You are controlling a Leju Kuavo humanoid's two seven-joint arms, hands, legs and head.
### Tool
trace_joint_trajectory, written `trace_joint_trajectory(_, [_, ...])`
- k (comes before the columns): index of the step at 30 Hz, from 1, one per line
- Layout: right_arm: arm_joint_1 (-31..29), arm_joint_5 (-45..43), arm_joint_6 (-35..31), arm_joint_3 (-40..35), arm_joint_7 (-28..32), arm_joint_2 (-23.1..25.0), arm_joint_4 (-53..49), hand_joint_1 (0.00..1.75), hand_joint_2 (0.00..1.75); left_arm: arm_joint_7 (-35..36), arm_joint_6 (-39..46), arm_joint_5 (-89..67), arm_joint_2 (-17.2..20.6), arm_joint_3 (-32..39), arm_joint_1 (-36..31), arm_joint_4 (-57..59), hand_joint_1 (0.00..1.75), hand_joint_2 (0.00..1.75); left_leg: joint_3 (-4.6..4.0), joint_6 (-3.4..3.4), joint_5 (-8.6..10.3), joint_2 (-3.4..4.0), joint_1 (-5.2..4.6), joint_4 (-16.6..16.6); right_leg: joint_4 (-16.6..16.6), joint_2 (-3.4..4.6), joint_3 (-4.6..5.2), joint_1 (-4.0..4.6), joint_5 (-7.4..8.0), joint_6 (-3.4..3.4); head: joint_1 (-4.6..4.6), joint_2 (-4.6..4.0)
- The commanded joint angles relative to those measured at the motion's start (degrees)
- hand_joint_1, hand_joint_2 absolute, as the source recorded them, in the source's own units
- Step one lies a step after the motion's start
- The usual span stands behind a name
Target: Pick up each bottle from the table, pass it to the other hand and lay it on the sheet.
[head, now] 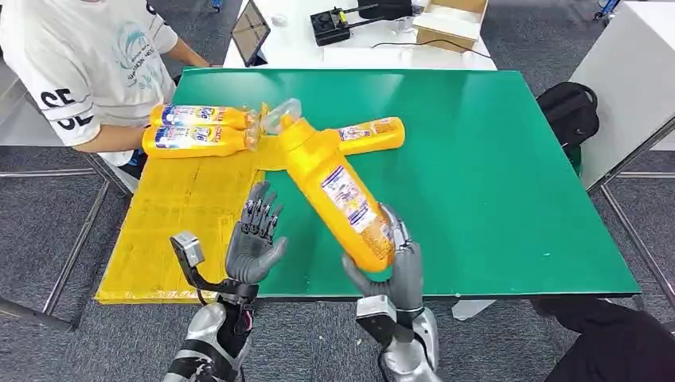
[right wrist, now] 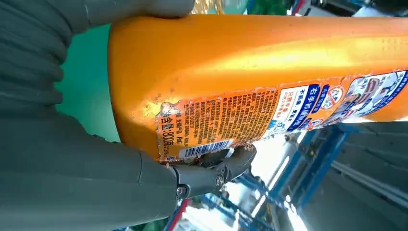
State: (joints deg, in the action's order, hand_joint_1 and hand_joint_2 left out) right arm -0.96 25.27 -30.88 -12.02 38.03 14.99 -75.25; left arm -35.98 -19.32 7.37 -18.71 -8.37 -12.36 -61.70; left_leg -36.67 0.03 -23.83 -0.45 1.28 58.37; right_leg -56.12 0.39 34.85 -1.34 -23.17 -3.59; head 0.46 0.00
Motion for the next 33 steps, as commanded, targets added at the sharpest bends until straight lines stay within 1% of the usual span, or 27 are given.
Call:
trace_joint_trajectory(1, [-0.9,-0.5,-0.3,-2.2,2.0,-0.9,5.8,1.75,1.75,0.4,-0.4,0.5,-0.5,-0.3,0.0,1.1,0.00,1.75,0.25,0.05,-0.08,0.05,0.01,-0.1,0.1,0.00,-0.24,0.04,-0.05,0.13,-0.02,0.00])
trace_joint_trajectory(2, [-0.9,-0.5,-0.3,-2.2,2.0,-0.9,5.8,1.75,1.75,0.4,-0.4,0.5,-0.5,-0.3,0.0,1.1,0.00,1.75,0.18,0.04,-0.05,0.04,0.01,-0.1,0.1,-0.01,-0.17,0.04,-0.03,0.10,0.00,0.00])
trace_joint_trajectory(3, [-0.9,-0.5,-0.3,-2.2,2.0,-0.9,5.8,1.75,1.75,0.4,-0.4,0.5,-0.5,-0.3,0.0,1.1,0.00,1.75,0.38,0.07,-0.12,0.07,0.00,-0.1,0.1,0.00,-0.36,0.05,-0.09,0.17,-0.02,0.00])
trace_joint_trajectory(5, [-0.9,-1.1,-0.8,-2.1,2.0,-1.2,5.8,1.75,1.75,0.6,-1.8,2.0,-0.3,-0.1,-0.6,2.4,0.00,1.75,0.21,0.05,-0.06,0.04,0.00,-0.1,0.1,-0.01,-0.20,0.03,-0.04,0.11,-0.02,0.00])
trace_joint_trajectory(7, [-0.6,-2.1,-1.1,-2.1,2.0,-1.8,4.7,1.75,1.75,0.4,-1.9,2.3,-0.2,0.0,-1.0,3.2,0.00,1.75,0.47,0.09,-0.15,0.07,-0.01,-0.1,0.1,-0.02,-0.46,0.05,-0.12,0.20,-0.02,0.00])
trace_joint_trajectory(9, [-0.5,-1.9,-0.7,-1.7,2.0,-2.1,4.9,1.75,1.75,0.7,-2.7,2.9,-0.2,0.1,-1.3,4.1,0.00,1.75,0.21,0.05,-0.05,0.01,-0.01,-0.1,0.1,-0.04,-0.21,0.02,-0.04,0.10,-0.02,0.00])
trace_joint_trajectory(10, [-0.6,-0.8,0.3,-1.3,2.0,-1.8,5.8,1.75,1.75,0.6,-3.1,3.2,-0.2,0.1,-1.5,4.7,0.00,1.75,0.36,0.08,-0.10,0.00,-0.02,-0.1,0.1,-0.07,-0.37,0.03,-0.10,0.15,-0.02,0.00])
trace_joint_trajectory(11, [-0.8,0.2,1.2,-1.2,2.0,-1.6,6.8,1.75,1.75,0.6,-3.5,3.5,-0.2,0.1,-1.7,5.2,0.00,1.75,0.31,0.07,-0.07,-0.01,-0.01,-0.1,0.1,-0.07,-0.32,0.03,-0.08,0.13,0.00,0.00])
trace_joint_trajectory(15, [-2.6,5.8,1.6,-3.3,2.0,-0.6,15.2,1.75,1.75,0.9,-5.4,4.8,-0.2,0.0,-2.7,6.7,0.00,1.75,0.42,0.07,-0.10,0.04,0.01,-0.1,0.1,-0.03,-0.41,0.05,-0.08,0.17,-0.02,0.00])
trace_joint_trajectory(17, [-2.9,5.3,2.3,-3.9,2.0,-0.4,16.7,1.75,1.75,0.8,-5.6,4.9,-0.2,0.0,-2.8,6.8,0.00,1.75,0.24,0.03,-0.04,0.05,0.04,-0.1,0.1,0.01,-0.23,0.06,-0.02,0.12,0.00,0.00])
trace_joint_trajectory(18, [-2.9,5.3,2.3,-3.9,2.0,-0.4,16.7,1.75,1.75,0.8,-5.6,4.9,-0.2,0.0,-2.8,6.8,0.00,1.75,0.36,0.05,-0.08,0.06,0.02,-0.1,0.1,0.00,-0.34,0.06,-0.06,0.16,0.00,0.00])
trace_joint_trajectory(19, [-2.9,5.3,2.3,-3.9,2.0,-0.4,16.7,1.75,1.75,0.8,-5.6,4.9,-0.2,0.0,-2.8,6.8,0.00,1.75,0.24,0.04,-0.05,0.05,0.02,-0.1,0.1,0.01,-0.22,0.05,-0.03,0.12,-0.02,0.00])
trace_joint_trajectory(20, [-2.9,5.3,2.3,-3.9,2.0,-0.4,16.7,1.75,1.75,0.8,-5.6,4.9,-0.2,0.0,-2.8,6.8,0.00,1.75,0.41,0.06,-0.11,0.10,0.01,-0.1,0.1,0.03,-0.37,0.06,-0.08,0.19,-0.02,0.00])
trace_joint_trajectory(23, [-2.9,5.3,2.3,-3.9,2.0,-0.4,16.7,1.75,1.75,0.8,-5.6,4.9,-0.2,0.0,-2.8,6.8,0.00,1.75,0.16,0.05,-0.03,0.03,-0.01,-0.1,0.1,-0.02,-0.14,0.02,-0.03,0.10,-0.02,0.00])
trace_joint_trajectory(24, [-2.9,5.3,2.3,-3.9,2.0,-0.4,16.7,1.75,1.75,0.8,-5.6,4.9,-0.2,0.0,-2.8,6.8,0.00,1.75,0.38,0.09,-0.10,0.04,-0.01,-0.1,0.1,-0.04,-0.37,0.04,-0.09,0.17,0.00,0.00])
trace_joint_trajectory(27, [-2.9,5.3,2.3,-3.9,2.0,-0.4,16.7,1.75,1.75,0.8,-5.6,4.9,-0.2,0.0,-2.8,6.8,0.00,1.75,0.16,0.05,-0.03,0.04,-0.01,-0.1,0.1,-0.01,-0.14,0.01,-0.03,0.10,0.00,0.00])
trace_joint_trajectory(30, [-3.9,5.8,3.1,-5.0,2.0,-0.2,21.0,1.75,1.75,1.3,-7.1,6.3,-0.2,0.2,-3.0,7.1,0.00,1.75,0.40,0.07,-0.11,0.04,0.00,-0.1,0.1,-0.05,-0.38,0.05,-0.11,0.20,0.00,0.00])
trace_joint_trajectory(32, [-4.4,5.5,2.6,-6.0,2.0,0.0,23.1,1.75,1.75,1.4,-7.8,6.9,-0.2,0.2,-3.0,7.3,0.00,1.75,0.24,0.04,-0.05,0.06,0.01,-0.1,0.1,0.01,-0.22,0.04,-0.04,0.14,-0.02,0.00])
trace_joint_trajectory(33, [-4.8,5.3,2.6,-6.8,2.0,-0.1,24.7,1.75,1.75,1.5,-8.2,7.1,-0.2,0.1,-3.0,7.4,0.00,1.75,0.42,0.06,-0.11,0.10,0.01,-0.1,0.1,0.02,-0.38,0.06,-0.09,0.20,-0.02,0.00])
